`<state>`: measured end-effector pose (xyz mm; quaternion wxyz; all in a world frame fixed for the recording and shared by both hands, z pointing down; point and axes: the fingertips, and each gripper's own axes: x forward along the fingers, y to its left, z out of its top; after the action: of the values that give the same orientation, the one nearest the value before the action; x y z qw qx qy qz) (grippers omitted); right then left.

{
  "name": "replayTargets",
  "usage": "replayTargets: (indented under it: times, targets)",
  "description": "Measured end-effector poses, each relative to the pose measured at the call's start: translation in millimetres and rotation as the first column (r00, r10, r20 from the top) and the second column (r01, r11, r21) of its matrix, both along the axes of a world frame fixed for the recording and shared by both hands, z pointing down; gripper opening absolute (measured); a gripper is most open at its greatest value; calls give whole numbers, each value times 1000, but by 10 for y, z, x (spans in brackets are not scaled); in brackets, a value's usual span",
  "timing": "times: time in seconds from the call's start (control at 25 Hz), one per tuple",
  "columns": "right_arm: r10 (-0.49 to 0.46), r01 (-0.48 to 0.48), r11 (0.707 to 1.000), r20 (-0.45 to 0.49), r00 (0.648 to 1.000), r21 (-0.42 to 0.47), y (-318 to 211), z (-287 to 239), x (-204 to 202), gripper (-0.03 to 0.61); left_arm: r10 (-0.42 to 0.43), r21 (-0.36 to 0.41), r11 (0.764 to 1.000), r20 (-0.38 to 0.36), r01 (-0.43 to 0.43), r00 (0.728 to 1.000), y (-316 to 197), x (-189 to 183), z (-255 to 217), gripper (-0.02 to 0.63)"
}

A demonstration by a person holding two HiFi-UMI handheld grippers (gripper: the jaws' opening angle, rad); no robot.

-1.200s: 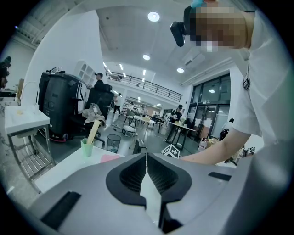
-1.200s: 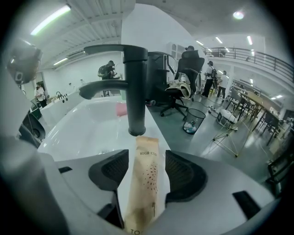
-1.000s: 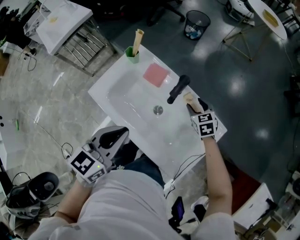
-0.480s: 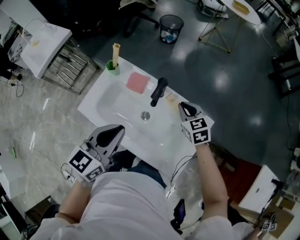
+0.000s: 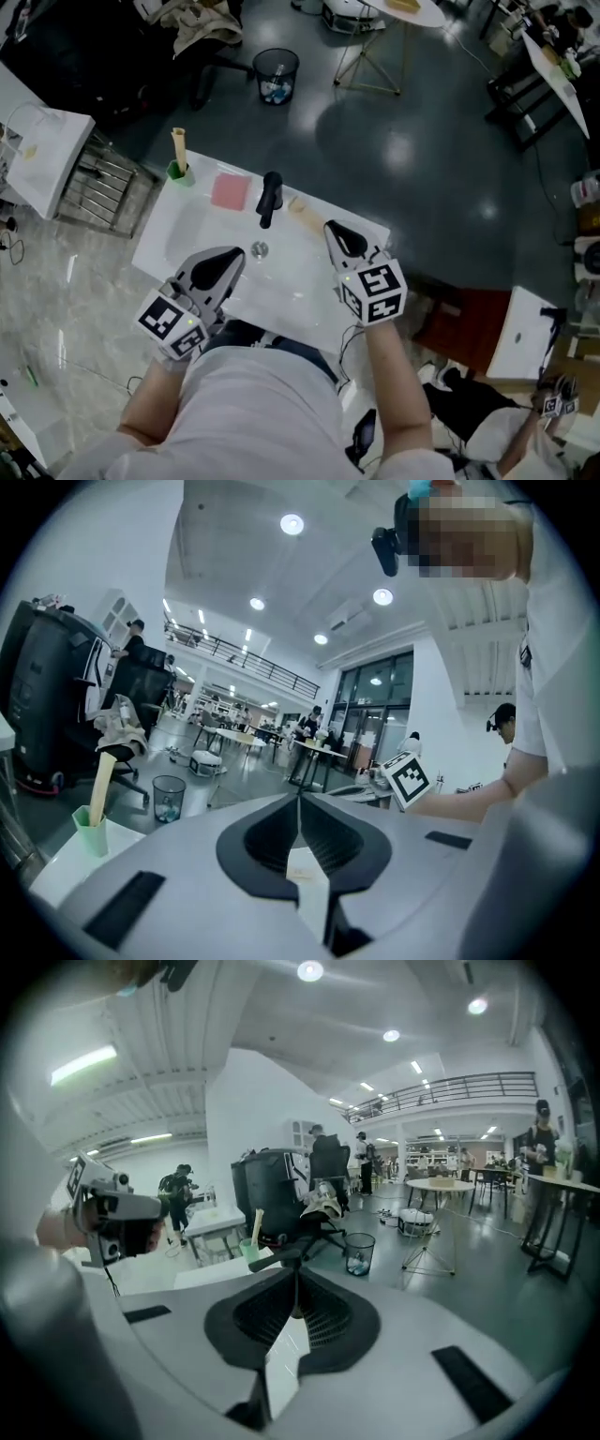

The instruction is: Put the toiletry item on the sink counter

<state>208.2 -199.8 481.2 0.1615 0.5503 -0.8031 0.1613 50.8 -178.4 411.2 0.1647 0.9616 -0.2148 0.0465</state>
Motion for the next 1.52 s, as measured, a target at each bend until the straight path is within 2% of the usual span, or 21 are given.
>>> replayTargets:
  times: [0.28,0.68,0.92,1.52]
  targets:
    - [133,-139,986,69,989,92,416,-513,128,26,140,5,990,-32,-140,990,37,409,-114,18]
    - [287,-313,929,149,946,197,994,-1076,182,28,289,18,957,-63,-288,955,167,743,-244,18]
    - [332,-358,900,144,932,247,1184,-1176,150,28,337,17,942,-68,-336,939,256,806,-252,18]
    - [369,-394,886,142,919,243,1269,-1045,104,28,353,10,936,-70,-353,933,291,800,-232,18]
